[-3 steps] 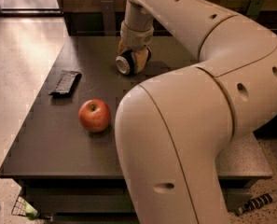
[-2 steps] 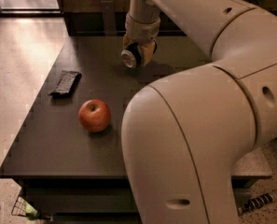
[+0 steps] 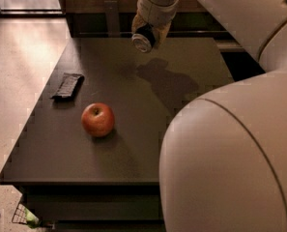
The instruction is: Place pepsi can upright
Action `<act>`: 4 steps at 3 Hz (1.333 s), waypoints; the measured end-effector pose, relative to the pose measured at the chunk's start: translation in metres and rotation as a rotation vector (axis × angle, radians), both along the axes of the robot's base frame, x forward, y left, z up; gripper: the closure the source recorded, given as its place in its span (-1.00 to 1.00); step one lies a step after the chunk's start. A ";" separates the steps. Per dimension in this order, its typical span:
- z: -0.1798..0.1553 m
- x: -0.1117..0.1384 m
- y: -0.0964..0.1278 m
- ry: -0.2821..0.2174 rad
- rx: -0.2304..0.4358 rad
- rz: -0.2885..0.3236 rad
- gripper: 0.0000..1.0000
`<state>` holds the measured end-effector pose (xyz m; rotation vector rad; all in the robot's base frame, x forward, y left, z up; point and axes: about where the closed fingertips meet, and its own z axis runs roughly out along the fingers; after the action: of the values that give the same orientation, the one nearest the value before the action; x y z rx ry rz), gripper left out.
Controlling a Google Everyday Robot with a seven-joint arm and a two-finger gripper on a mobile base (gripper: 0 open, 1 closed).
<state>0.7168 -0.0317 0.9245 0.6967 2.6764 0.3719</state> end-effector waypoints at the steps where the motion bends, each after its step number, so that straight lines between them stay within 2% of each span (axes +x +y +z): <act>1: 0.021 0.007 0.003 -0.123 0.011 0.133 1.00; 2: 0.040 0.009 0.007 -0.237 0.005 0.289 1.00; 3: 0.058 0.006 0.016 -0.352 -0.011 0.499 1.00; 4: 0.062 0.001 0.019 -0.420 -0.046 0.643 1.00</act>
Offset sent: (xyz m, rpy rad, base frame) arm 0.0055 0.0108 0.0677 -0.0783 -0.4236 0.6336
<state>0.7179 -0.0128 0.9865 -0.2612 2.4171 0.5408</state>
